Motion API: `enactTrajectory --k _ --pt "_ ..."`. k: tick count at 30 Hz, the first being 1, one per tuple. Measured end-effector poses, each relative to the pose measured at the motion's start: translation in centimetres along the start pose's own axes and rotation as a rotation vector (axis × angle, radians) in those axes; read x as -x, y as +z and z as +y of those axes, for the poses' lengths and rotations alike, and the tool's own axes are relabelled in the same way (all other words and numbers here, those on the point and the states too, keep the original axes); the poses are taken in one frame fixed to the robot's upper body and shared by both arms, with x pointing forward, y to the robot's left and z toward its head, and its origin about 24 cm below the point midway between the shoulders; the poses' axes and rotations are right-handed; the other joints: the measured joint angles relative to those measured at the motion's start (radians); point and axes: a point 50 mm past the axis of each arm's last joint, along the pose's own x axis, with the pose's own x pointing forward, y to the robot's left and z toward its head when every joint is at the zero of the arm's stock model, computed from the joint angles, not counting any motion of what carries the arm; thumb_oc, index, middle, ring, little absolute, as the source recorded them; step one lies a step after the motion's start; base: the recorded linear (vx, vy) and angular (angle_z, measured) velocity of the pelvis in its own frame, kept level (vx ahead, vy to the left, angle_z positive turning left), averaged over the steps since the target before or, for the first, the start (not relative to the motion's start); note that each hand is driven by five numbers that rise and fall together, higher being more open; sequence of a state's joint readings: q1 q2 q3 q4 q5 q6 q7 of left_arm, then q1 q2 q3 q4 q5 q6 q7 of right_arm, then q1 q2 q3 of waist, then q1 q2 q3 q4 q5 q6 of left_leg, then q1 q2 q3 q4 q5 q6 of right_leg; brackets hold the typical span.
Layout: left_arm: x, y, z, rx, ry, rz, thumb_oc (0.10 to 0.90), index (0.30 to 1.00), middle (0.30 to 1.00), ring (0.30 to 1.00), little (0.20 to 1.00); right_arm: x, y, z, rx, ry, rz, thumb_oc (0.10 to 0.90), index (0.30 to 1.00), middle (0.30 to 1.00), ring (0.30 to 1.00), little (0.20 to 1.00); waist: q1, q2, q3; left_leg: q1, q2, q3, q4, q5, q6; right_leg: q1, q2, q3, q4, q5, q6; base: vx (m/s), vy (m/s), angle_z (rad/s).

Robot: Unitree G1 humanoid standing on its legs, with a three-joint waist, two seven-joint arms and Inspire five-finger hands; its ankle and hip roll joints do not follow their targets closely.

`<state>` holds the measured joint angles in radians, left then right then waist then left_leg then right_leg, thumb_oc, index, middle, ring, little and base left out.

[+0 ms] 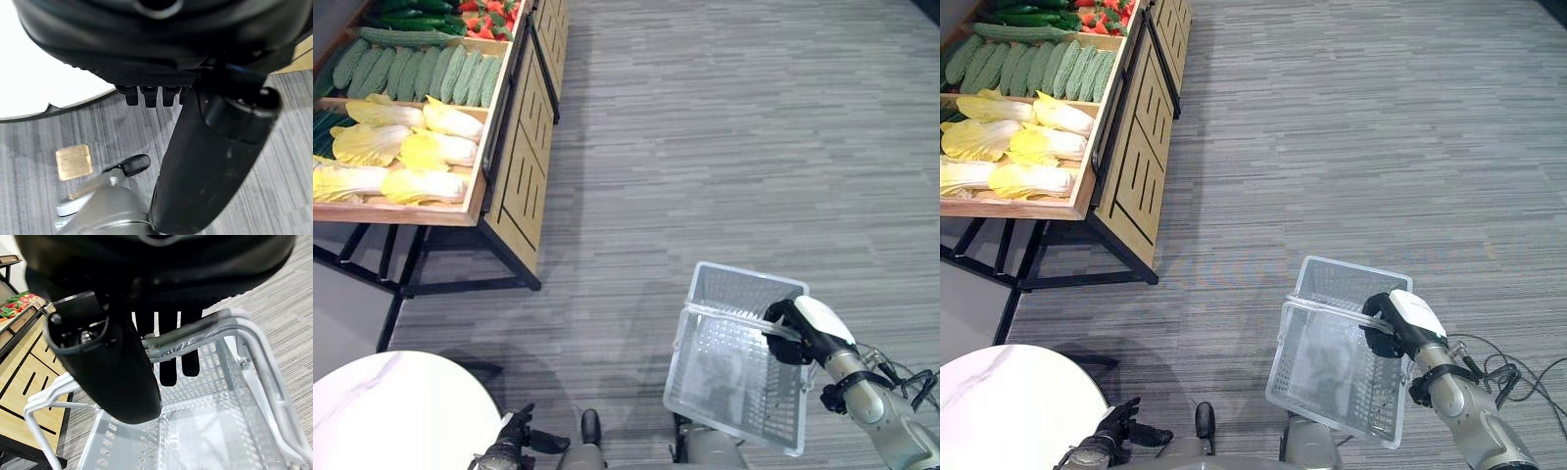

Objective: Get the vegetables into the basket

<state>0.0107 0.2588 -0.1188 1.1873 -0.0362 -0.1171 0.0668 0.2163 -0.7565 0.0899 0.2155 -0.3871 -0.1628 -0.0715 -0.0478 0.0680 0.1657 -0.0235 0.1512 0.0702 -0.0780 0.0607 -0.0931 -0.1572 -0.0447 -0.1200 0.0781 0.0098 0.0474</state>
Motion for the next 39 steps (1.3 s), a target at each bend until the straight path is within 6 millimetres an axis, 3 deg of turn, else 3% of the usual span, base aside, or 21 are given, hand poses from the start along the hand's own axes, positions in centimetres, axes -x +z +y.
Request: enactTrajectory --k 5,7,8,15,16,19,20,22,23,25,27,29,32,36,39 --pt "-0.1 0.4 -0.2 -0.008 -0.006 -0.014 0.900 1.000 1.000 1.000 1.000 0.2 -0.4 -0.1 0.022 0.008 0.011 0.400 0.300 0.300 0.300 0.300 0.006 0.016 0.002 -0.041 0.004 -0.046 0.057 0.025 -0.005 0.003 0.009 -0.025 0.010 -0.021 -0.016 0.03 -0.138 0.18" --pt "-0.2 0.9 -0.1 -0.008 -0.004 -0.023 0.900 1.000 1.000 1.000 1.000 0.1 -0.4 -0.2 0.024 0.006 0.010 0.400 0.300 0.300 0.300 0.300 0.006 0.011 0.006 -0.059 0.003 -0.065 0.069 0.070 -0.045 0.004 0.000 -0.033 0.000 -0.027 -0.035 0.03 -0.070 0.22" --pt "-0.2 1.0 -0.1 -0.008 -0.005 -0.026 0.900 1.000 1.000 1.000 1.000 0.1 -0.4 -0.3 0.024 0.001 0.010 0.400 0.300 0.300 0.300 0.300 0.005 -0.004 0.015 -0.060 0.000 -0.079 0.064 0.095 -0.064 0.006 -0.007 -0.040 -0.009 -0.021 -0.046 0.03 -0.044 0.16" --pt "-0.4 2.0 -0.1 -0.012 -0.003 -0.057 0.900 1.000 1.000 1.000 1.000 0.4 -0.9 -0.4 0.035 0.001 0.031 0.400 0.300 0.300 0.300 0.300 0.004 -0.020 0.039 -0.123 -0.021 -0.107 0.182 0.090 -0.062 0.065 -0.024 -0.049 -0.073 -0.009 -0.067 0.11 0.033 0.09" --pt "-0.5 2.3 0.2 -0.015 0.009 -0.065 0.900 1.000 1.000 1.000 1.000 0.4 -0.9 -0.4 0.031 -0.002 0.036 0.400 0.300 0.300 0.300 0.300 0.008 -0.033 0.047 -0.129 -0.022 -0.092 0.161 0.054 -0.054 0.075 -0.028 -0.043 -0.096 -0.008 -0.068 0.15 0.099 0.09" --pt "-0.6 3.0 0.4 -0.017 0.022 -0.080 0.900 1.000 1.000 1.000 1.000 0.4 -1.0 -0.2 0.026 -0.003 0.045 0.400 0.300 0.300 0.300 0.300 0.040 -0.042 0.064 -0.143 -0.017 -0.085 0.073 0.055 -0.051 0.088 -0.026 -0.016 -0.115 0.011 -0.072 0.14 0.115 -0.19" --pt "-0.6 3.0 0.3 -0.017 0.021 -0.081 0.900 1.000 1.000 1.000 1.000 0.4 -0.9 -0.1 0.024 -0.002 0.047 0.400 0.300 0.300 0.300 0.300 0.046 -0.042 0.064 -0.144 -0.022 -0.082 0.061 0.056 -0.049 0.094 -0.025 -0.005 -0.121 0.014 -0.062 0.11 0.157 -0.56" --pt "-0.4 1.8 0.1 -0.017 0.015 -0.052 0.900 1.000 1.000 1.000 1.000 0.3 -0.7 -0.1 0.017 -0.007 0.037 0.400 0.300 0.300 0.300 0.300 0.056 -0.025 0.067 -0.113 -0.025 -0.056 0.018 0.103 -0.003 0.132 -0.011 0.030 -0.136 0.017 -0.017 0.15 0.257 -0.62" --pt "-0.3 1.6 0.1 -0.018 0.015 -0.047 0.900 1.000 1.000 1.000 1.000 0.2 -0.6 0.0 0.012 -0.010 0.038 0.400 0.300 0.300 0.300 0.300 0.055 -0.017 0.067 -0.095 -0.024 -0.035 0.006 0.079 0.000 0.142 -0.012 0.043 -0.136 0.010 -0.007 0.11 0.206 -0.46" --pt "-0.4 2.2 1.2 -0.036 0.040 -0.072 0.900 1.000 1.000 1.000 1.000 0.1 -0.3 0.5 -0.007 -0.009 0.029 0.400 0.300 0.300 0.300 0.300 0.052 -0.073 0.095 -0.074 -0.071 -0.004 -0.011 0.072 0.023 0.139 -0.056 0.079 -0.131 0.002 0.021 0.06 0.175 -0.24" --pt "-0.6 3.6 2.2 -0.048 0.062 -0.106 0.900 1.000 1.000 1.000 1.000 -0.1 0.1 0.9 -0.026 -0.012 0.030 0.400 0.300 0.300 0.300 0.300 0.058 -0.105 0.106 -0.073 -0.103 0.017 -0.010 0.060 0.042 0.134 -0.092 0.111 -0.136 0.009 0.039 0.06 0.246 -0.15" --pt "-0.7 4.3 2.3 -0.062 0.062 -0.126 0.900 1.000 1.000 1.000 1.000 -0.5 0.8 1.3 -0.034 -0.013 0.008 0.400 0.300 0.300 0.300 0.300 0.060 -0.110 0.105 -0.064 -0.122 0.035 -0.011 0.047 0.059 0.124 -0.107 0.148 -0.129 0.026 0.063 0.06 0.245 -0.28" --pt "-0.7 4.8 2.7 -0.077 0.080 -0.141 0.900 1.000 1.000 1.000 1.000 -2.0 2.7 1.3 -0.052 -0.024 -0.059 0.400 0.300 0.300 0.300 0.300 0.066 -0.116 0.105 -0.057 -0.130 0.078 -0.011 0.034 0.076 0.115 -0.119 0.172 -0.132 0.027 0.070 0.04 0.116 -0.33" --pt "-0.7 5.6 2.8 -0.076 0.091 -0.170 0.900 1.000 1.000 1.000 1.000 -2.1 3.0 1.5 -0.053 -0.015 -0.068 0.400 0.300 0.300 0.300 0.300 0.069 -0.126 0.102 -0.055 -0.131 0.079 -0.011 0.023 0.081 0.115 -0.118 0.176 -0.130 0.029 0.074 0.06 0.146 -0.06" --pt "-0.7 5.0 2.8 -0.079 0.090 -0.147 0.900 1.000 1.000 1.000 1.000 -1.8 2.7 1.9 -0.053 -0.003 -0.056 0.400 0.300 0.300 0.300 0.300 0.062 -0.150 0.087 -0.054 -0.137 0.078 -0.014 0.012 0.089 0.115 -0.119 0.175 -0.124 0.029 0.074 0.05 0.159 0.00"
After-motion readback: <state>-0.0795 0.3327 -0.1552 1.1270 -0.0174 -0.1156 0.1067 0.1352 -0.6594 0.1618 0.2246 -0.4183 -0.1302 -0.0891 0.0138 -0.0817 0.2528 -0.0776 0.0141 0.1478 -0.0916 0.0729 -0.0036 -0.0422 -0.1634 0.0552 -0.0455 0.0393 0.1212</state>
